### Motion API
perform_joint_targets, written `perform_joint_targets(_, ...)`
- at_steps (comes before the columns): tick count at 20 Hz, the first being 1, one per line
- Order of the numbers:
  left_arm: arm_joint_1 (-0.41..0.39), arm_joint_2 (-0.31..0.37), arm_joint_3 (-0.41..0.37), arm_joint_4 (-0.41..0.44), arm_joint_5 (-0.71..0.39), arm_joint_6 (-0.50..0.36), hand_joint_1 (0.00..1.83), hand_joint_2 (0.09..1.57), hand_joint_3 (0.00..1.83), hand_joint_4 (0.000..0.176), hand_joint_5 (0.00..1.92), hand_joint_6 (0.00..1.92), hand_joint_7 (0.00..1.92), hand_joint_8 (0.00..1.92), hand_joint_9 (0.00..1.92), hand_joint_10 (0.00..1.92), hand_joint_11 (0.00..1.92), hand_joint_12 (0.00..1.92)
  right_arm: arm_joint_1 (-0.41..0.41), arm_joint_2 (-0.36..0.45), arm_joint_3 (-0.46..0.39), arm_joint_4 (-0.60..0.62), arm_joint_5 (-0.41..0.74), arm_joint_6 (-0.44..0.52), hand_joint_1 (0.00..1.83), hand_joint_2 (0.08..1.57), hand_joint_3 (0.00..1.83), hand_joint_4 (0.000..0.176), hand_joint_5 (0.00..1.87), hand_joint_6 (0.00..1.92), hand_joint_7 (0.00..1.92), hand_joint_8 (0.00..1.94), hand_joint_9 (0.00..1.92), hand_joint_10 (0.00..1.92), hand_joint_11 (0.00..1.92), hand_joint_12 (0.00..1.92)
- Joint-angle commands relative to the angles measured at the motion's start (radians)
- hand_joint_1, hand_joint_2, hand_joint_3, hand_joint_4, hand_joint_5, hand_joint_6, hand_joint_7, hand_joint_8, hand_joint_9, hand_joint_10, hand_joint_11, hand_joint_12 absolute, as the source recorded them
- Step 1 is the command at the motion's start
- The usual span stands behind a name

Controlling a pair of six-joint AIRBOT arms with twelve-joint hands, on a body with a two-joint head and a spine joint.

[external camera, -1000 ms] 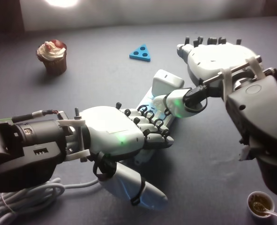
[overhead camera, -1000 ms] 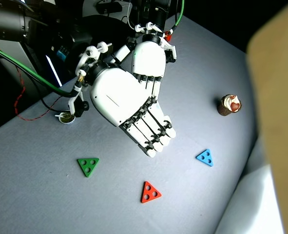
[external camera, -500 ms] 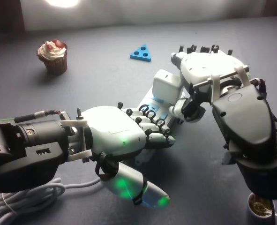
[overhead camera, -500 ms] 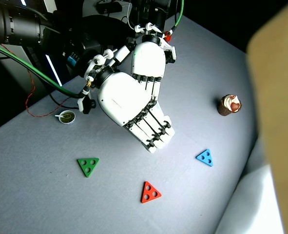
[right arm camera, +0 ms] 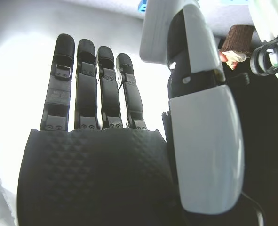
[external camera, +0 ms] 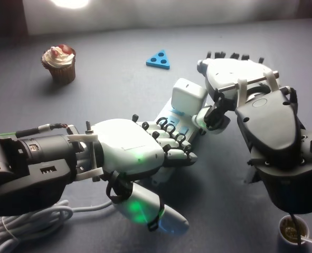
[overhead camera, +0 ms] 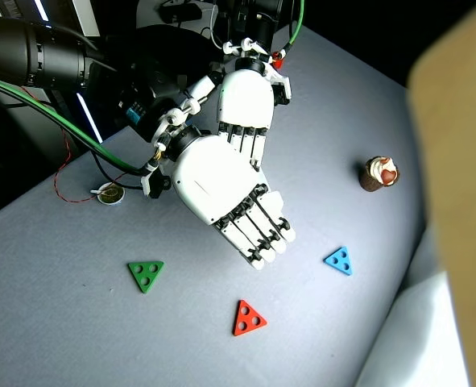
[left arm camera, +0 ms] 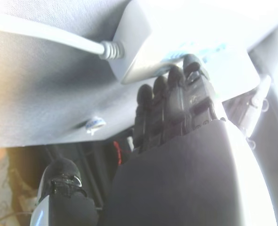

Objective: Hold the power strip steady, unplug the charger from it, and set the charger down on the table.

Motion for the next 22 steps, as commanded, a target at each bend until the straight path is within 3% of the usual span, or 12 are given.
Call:
perform_joint_targets(1,0.006,-0.007,0.004,-0.006,-0.04,-0.007,0.05,0.99,0.0,0.0,0.17,0.0,0.17,0.0,0.14,0.0,0.08,0.07,0.014,0.011,0.003,-0.073,0.031,0.013,1.15,1.06,0.0,0.0,0.27,0.0,0.28,0.0,0.32,0.0,0.17,0.5)
perform_joint_targets(10,0.008,-0.008,0.002,-0.006,-0.041,-0.021,0.04,0.99,0.0,0.0,0.19,0.01,0.18,0.01,0.16,0.01,0.08,0.07,0.059,-0.003,0.077,-0.031,-0.086,0.164,1.12,1.07,0.0,0.0,0.33,0.01,0.31,0.01,0.33,0.0,0.17,0.5)
perform_joint_targets(22,0.012,-0.006,0.005,-0.006,-0.053,-0.031,0.04,0.99,0.0,0.0,0.15,0.0,0.16,0.0,0.13,0.0,0.07,0.05,0.05,-0.011,0.097,-0.027,-0.098,0.166,1.09,1.11,0.01,0.0,0.43,0.0,0.44,0.01,0.47,0.01,0.27,0.59)
